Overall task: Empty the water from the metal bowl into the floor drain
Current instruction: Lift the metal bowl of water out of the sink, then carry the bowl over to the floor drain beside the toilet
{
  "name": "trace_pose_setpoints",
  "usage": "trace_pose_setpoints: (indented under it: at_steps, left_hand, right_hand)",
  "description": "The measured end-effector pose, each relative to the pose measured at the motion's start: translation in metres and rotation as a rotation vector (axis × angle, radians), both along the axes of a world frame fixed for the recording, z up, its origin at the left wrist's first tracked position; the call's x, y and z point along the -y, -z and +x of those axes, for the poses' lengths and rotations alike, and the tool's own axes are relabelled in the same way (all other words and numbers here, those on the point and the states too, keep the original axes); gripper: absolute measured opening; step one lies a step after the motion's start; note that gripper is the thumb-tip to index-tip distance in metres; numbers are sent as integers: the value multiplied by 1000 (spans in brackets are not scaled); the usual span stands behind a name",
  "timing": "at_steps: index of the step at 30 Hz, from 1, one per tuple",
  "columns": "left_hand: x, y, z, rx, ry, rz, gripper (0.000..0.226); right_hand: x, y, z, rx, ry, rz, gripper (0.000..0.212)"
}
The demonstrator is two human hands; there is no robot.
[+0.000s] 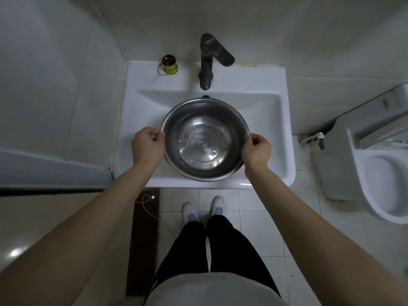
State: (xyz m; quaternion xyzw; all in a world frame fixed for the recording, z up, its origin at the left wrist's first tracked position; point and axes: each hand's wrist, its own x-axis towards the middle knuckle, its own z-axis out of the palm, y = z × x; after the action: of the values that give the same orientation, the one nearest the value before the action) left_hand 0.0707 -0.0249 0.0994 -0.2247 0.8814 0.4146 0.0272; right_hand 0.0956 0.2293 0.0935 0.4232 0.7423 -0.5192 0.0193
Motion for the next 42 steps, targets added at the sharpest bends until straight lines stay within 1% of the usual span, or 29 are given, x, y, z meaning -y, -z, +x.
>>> trace_pose_setpoints:
  at_steps: [3,9,15,18,23,25,27,32,42]
  left_hand:
    - [-1,-12,0,-30,-30,33,16]
    - [-4,-37,-1,-83,-49,99,6]
    - [-1,-64,-8,-93,-69,208,11]
    - [0,-79,-10,-114,-76,251,13]
    - [-1,-115,-20,-190,-78,331,8]
    - [-2,-134,-22,-236,-71,375,7]
    - [-3,-139,-26,-250,-64,408,7]
    - [-5,-156,-27,-271,-36,464,8]
    - [-9,-190,-31,-318,23,520,11]
  right_hand:
    - [-2,-13,1,-40,19,-12,24]
    - [-6,-40,2,-88,26,-26,26]
    - [-9,-72,-1,-135,62,-85,21]
    - [-11,-87,-2,-166,65,-97,22]
    - [-11,-115,-12,-227,73,-117,25]
    - [-13,-131,-15,-273,97,-143,24]
    - [-15,-137,-19,-298,101,-130,22]
    - [-22,-156,-20,-318,90,-145,14]
    - [-29,-196,-16,-372,81,-126,17]
